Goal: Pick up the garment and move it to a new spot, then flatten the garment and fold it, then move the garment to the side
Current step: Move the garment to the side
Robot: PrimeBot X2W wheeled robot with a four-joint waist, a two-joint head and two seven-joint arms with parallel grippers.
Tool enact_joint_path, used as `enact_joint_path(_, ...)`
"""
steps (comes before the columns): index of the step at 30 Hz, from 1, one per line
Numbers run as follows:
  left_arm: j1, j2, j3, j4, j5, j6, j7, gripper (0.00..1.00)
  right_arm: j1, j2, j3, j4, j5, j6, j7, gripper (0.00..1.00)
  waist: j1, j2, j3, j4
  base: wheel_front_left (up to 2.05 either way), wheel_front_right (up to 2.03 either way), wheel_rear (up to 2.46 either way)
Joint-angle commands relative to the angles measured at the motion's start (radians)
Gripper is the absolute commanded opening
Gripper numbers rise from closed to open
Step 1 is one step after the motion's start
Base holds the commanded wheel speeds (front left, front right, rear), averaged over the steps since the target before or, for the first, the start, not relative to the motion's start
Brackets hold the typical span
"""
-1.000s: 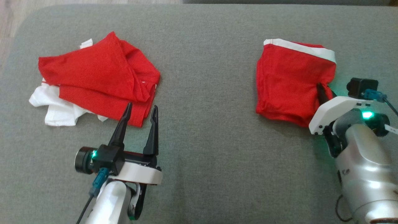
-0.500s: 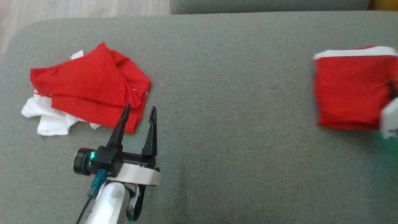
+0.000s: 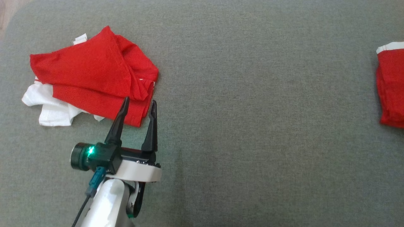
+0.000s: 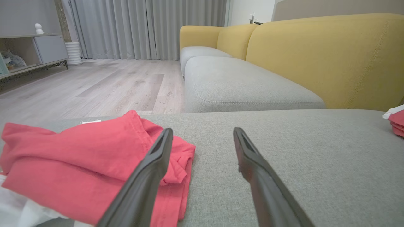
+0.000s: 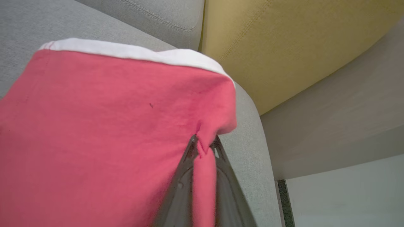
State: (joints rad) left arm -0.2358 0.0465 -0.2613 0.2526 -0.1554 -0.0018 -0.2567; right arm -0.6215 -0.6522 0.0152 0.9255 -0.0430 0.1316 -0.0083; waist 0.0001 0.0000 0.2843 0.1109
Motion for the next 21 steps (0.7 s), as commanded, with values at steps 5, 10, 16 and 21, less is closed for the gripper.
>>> enact_joint_path(5, -0.034, 0.004, 0.034, -0.032, 0.006, -0.002, -0.005, 1.0, 0.005, -0.007, -0.043, -0.059, -0.034, -0.001, -0.032, 1.0, -0.0001, 0.0, -0.017, -0.01, 0.0, 0.0, 0.0)
enact_joint_path(10, -0.025, 0.004, 0.037, -0.029, 0.002, 0.001, -0.005, 1.0, 0.008, 0.049, -0.079, -0.118, -0.057, -0.001, -0.073, 1.0, -0.0001, 0.0, -0.057, -0.028, 0.0, 0.0, 0.0)
enact_joint_path(16, 0.009, 0.004, 0.055, -0.029, -0.006, 0.008, -0.005, 1.0, 0.047, 0.187, -0.093, -0.282, -0.026, -0.001, -0.135, 1.0, -0.0001, 0.0, -0.157, -0.051, 0.0, 0.0, 0.0)
enact_joint_path(21, 0.048, 0.004, 0.085, -0.044, -0.023, 0.009, -0.005, 1.0, 0.115, 0.346, -0.121, -0.459, 0.025, -0.001, -0.154, 1.0, -0.0001, 0.0, -0.235, -0.067, 0.0, 0.0, 0.0)
